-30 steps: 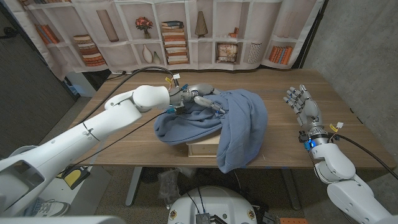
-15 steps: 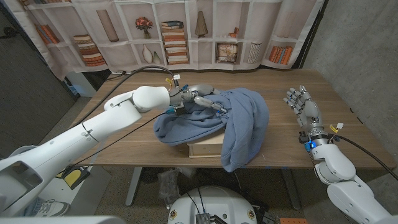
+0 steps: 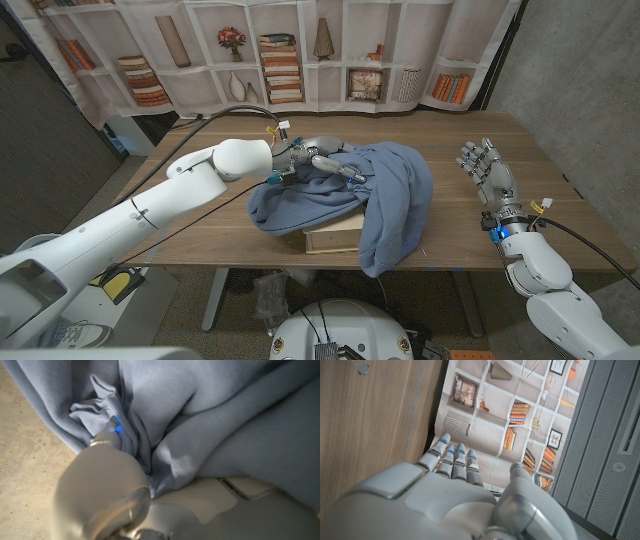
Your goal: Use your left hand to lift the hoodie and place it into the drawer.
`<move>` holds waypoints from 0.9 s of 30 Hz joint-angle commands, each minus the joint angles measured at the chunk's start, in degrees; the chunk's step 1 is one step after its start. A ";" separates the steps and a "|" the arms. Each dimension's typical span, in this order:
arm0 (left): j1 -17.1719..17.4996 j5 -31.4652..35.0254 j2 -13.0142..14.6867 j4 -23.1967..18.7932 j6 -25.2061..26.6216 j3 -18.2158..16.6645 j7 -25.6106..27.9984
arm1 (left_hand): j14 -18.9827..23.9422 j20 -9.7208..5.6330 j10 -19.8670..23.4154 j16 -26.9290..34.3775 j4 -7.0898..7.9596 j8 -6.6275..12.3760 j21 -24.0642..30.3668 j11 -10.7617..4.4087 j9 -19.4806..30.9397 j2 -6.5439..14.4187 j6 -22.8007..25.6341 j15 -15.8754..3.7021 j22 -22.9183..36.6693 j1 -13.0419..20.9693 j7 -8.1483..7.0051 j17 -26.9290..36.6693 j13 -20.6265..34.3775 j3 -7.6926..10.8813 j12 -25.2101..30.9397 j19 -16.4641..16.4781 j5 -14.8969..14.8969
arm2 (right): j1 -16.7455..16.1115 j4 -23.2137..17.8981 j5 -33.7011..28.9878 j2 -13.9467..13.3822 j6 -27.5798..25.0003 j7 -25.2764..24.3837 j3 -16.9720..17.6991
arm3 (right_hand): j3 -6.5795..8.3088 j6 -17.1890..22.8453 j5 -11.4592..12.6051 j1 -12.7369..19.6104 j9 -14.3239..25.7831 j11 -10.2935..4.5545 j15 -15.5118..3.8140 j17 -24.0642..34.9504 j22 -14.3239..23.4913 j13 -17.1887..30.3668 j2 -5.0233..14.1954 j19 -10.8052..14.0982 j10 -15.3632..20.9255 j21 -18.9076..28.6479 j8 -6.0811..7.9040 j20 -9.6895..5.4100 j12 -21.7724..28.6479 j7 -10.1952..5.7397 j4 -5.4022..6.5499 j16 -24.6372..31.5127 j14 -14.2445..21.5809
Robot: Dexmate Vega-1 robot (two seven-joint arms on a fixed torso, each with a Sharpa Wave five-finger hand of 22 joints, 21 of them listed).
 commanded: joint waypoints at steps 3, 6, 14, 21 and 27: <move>-0.87 1.00 -0.55 1.31 -1.74 0.49 -1.32 | -4.50 1.06 -4.32 0.00 0.18 -0.44 -2.41 0.75 -0.29 -0.24 -4.61 0.81 -0.02 -1.32 -0.92 -1.35 -1.28 -1.49 -0.04 -3.10 1.09 | -0.07 0.14 -0.10 0.21 0.02 -0.28 -0.09 | -0.12 0.69 0.10 -0.32 0.09 -0.06 0.06 0.17 0.24 0.21 0.34 0.44 0.29 -0.14 0.18 0.20 -0.12 -0.06 -0.23 -0.15 0.38; -1.16 1.21 -0.59 1.60 -2.09 0.60 -1.77 | -6.15 1.31 -5.72 -0.09 0.20 -0.69 -3.26 1.01 -0.44 -0.37 -6.61 0.83 -0.02 -1.56 -0.76 -1.84 -1.79 -1.91 -0.03 -4.16 1.35 | 0.00 0.15 -0.25 0.25 0.02 -0.37 -0.17 | -0.12 0.72 0.09 -0.32 0.09 -0.02 0.06 0.17 0.24 0.21 0.34 0.41 0.33 -0.17 0.18 0.24 -0.10 -0.06 -0.23 -0.15 0.40; -2.12 1.93 -0.66 1.93 -2.46 0.92 -3.14 | -10.36 2.11 -10.52 0.04 0.10 -0.82 -6.13 -0.08 -1.24 -0.96 -12.53 1.61 -0.03 -2.23 -1.64 -3.71 -3.86 -3.55 -0.02 -7.16 2.42 | 0.31 0.33 -0.37 0.52 0.13 -0.61 -0.40 | -0.13 0.70 0.09 -0.33 0.09 0.10 0.05 0.17 0.25 0.21 0.34 0.42 0.36 -0.20 0.17 0.21 -0.09 -0.10 -0.25 -0.14 0.43; -2.56 2.50 -0.74 2.10 -3.14 1.03 -3.81 | -12.86 2.10 -13.99 0.32 0.03 -1.31 -8.20 0.67 -2.17 -1.13 -20.26 2.19 -0.02 -2.79 -2.04 -5.33 -5.84 -5.06 0.10 -8.46 3.43 | 0.53 0.32 -0.41 0.56 -0.06 -0.86 -0.58 | -0.14 0.73 0.09 -0.33 0.09 0.02 0.04 0.17 0.25 0.21 0.34 0.43 0.33 -0.22 0.17 0.20 -0.10 -0.10 -0.26 -0.14 0.45; -2.65 2.72 -0.82 2.03 -3.45 0.84 -3.95 | -14.58 2.12 -16.28 0.22 -0.04 -1.11 -9.28 1.13 -2.69 -1.15 -23.92 2.59 -0.02 -3.00 -2.24 -6.11 -6.92 -5.85 0.04 -9.05 3.93 | 0.61 0.10 -0.51 0.48 -0.16 -1.05 -0.49 | -0.14 0.74 0.09 -0.33 0.09 0.09 0.07 0.17 0.26 0.21 0.34 0.44 0.38 -0.24 0.17 0.19 -0.09 -0.11 -0.28 -0.14 0.45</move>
